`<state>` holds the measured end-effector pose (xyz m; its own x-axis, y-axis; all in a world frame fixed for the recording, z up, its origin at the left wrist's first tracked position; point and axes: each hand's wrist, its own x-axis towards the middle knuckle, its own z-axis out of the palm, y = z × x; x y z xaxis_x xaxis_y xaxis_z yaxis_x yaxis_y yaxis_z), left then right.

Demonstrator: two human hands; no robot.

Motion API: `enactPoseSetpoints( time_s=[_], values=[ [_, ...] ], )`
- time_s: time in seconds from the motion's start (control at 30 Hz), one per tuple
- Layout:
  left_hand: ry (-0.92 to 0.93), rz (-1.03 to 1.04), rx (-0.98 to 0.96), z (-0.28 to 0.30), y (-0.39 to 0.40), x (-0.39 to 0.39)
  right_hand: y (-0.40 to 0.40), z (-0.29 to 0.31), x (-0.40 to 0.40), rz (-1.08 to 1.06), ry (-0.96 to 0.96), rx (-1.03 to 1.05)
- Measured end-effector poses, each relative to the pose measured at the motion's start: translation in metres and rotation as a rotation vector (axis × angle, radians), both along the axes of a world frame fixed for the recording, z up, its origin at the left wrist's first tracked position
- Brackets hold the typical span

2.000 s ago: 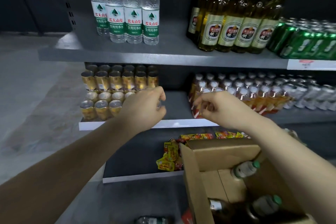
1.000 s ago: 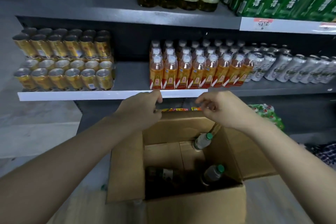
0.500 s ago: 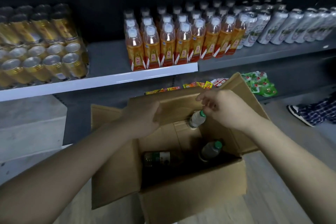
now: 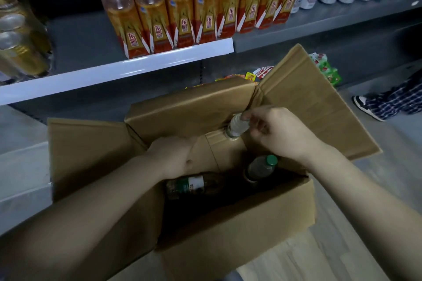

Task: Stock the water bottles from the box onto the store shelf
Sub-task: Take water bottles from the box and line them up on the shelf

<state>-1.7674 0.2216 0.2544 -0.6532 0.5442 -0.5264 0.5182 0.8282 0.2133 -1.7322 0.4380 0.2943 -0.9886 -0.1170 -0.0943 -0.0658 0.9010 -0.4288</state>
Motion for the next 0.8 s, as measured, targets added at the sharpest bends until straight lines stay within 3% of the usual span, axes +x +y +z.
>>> enactPoseSetpoints(
  time_s=[0.8],
  values=[
    [-0.054,0.047,-0.154,-0.168,0.029,-0.004,0.01,-0.126,-0.023,0.051,-0.098,0.022]
  ],
)
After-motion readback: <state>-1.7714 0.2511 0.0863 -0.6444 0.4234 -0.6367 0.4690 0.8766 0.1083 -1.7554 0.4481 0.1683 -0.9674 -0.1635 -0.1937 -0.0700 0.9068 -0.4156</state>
